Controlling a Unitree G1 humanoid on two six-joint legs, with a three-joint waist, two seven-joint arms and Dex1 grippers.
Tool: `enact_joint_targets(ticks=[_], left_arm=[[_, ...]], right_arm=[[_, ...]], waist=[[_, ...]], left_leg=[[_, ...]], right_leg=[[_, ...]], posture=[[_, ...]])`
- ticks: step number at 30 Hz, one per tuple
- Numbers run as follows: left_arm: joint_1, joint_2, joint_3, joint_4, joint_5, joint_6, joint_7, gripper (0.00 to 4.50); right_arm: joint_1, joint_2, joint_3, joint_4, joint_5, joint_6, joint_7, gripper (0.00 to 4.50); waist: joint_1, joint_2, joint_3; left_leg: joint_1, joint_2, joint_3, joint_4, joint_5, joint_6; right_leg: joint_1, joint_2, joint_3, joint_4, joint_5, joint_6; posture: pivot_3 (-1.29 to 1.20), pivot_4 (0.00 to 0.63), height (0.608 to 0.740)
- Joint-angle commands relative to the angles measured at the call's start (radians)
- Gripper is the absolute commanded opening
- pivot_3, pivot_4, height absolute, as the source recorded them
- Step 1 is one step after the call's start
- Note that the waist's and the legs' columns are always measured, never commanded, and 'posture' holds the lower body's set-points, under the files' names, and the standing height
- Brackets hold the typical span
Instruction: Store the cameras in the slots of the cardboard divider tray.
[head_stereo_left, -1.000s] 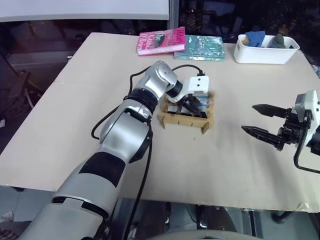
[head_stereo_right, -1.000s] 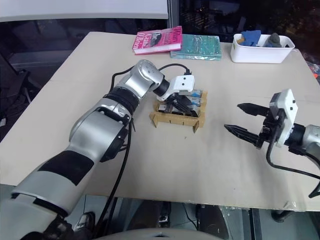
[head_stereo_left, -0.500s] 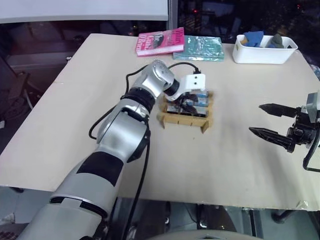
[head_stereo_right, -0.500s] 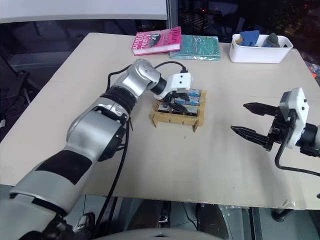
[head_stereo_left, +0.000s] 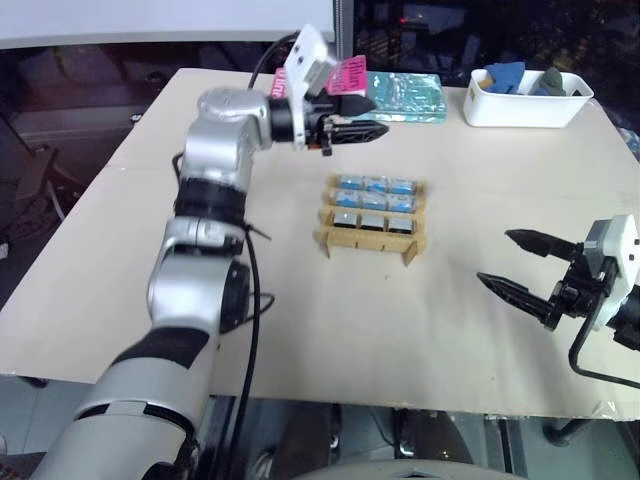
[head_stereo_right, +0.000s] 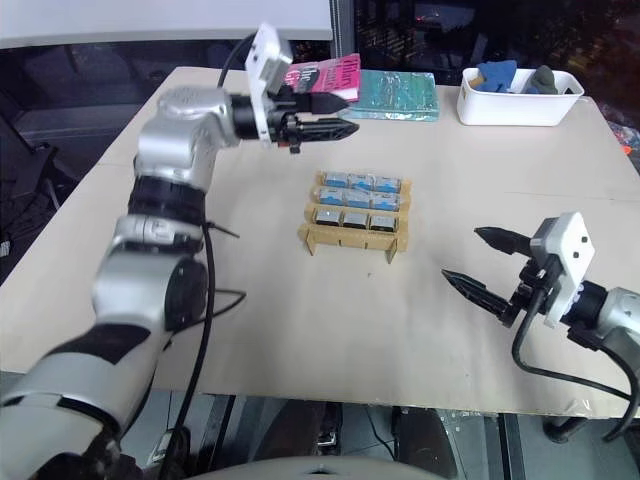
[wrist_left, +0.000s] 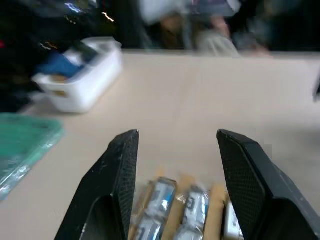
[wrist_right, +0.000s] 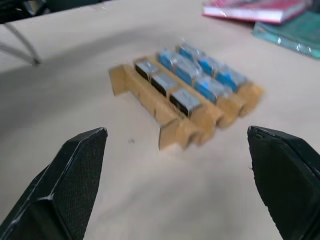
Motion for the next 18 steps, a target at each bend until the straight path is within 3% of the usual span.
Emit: enact_joint_targets(ticks=[1,2,3,6,8,13,18], left_arm=[[0.240,0.021,0.156,-0.434,-0.146,0.247,0.175,2.54],[0.322,0.022,0.203,-0.534,-0.199,0.311,0.200,3.05],[0.394,0.027,0.235,-0.610,-0.233,0.345,0.222,3.28],[0.608,0.042,0.285,-0.801,-0.231,0.377,0.346,4.47],[0.803,0.096,0.318,-0.902,-0.234,0.333,0.317,4.49],[1.035,0.126,0.410,-0.983,-0.325,0.323,0.317,4.49],[1.119,0.154,0.425,-1.000,-0.368,0.292,0.346,4.49]], right_arm=[[0.024,0.020,-0.051,-0.013,-0.034,-0.024,-0.032,4.50],[0.033,0.025,-0.058,-0.004,-0.038,-0.025,-0.029,4.50],[0.040,0.030,-0.063,0.003,-0.040,-0.025,-0.028,4.50],[0.078,0.035,-0.082,0.029,-0.079,-0.049,-0.006,4.50],[0.130,0.034,-0.116,0.040,-0.082,-0.045,0.020,4.50],[0.189,0.021,-0.177,0.070,-0.085,-0.041,0.063,4.50],[0.183,0.001,-0.200,0.124,-0.097,-0.043,0.101,4.50]], waist=[[-0.003,0.000,0.000],[-0.003,0.000,0.000],[-0.002,0.000,0.000],[0.006,0.000,0.000],[0.010,0.000,0.000],[0.006,0.001,-0.001],[0.006,0.001,-0.001]], left_leg=[[0.001,0.000,0.000,0.000,0.000,0.000],[0.001,0.000,0.000,0.000,0.000,0.000],[0.000,0.000,-0.001,0.000,0.000,-0.001],[0.002,0.001,-0.001,0.000,0.000,-0.001],[0.007,0.000,-0.002,-0.001,0.000,-0.001],[0.018,0.000,-0.004,-0.003,-0.001,-0.002],[0.022,0.000,-0.004,-0.004,-0.004,-0.004]], right_leg=[[0.000,-0.001,0.002,0.000,0.000,0.000],[0.001,-0.001,0.003,0.000,0.000,0.000],[0.000,0.000,0.002,0.000,0.000,0.000],[0.002,-0.004,0.001,-0.001,0.000,0.000],[0.008,-0.005,0.000,-0.002,0.000,0.000],[0.021,-0.008,-0.003,-0.007,0.000,-0.001],[0.023,-0.010,-0.003,-0.007,-0.002,-0.006]], posture=[[0.00,0.150,0.740],[0.00,0.150,0.740],[0.00,0.150,0.740],[0.00,0.150,0.740],[0.00,0.150,0.740],[0.00,0.150,0.740],[0.00,0.150,0.740]])
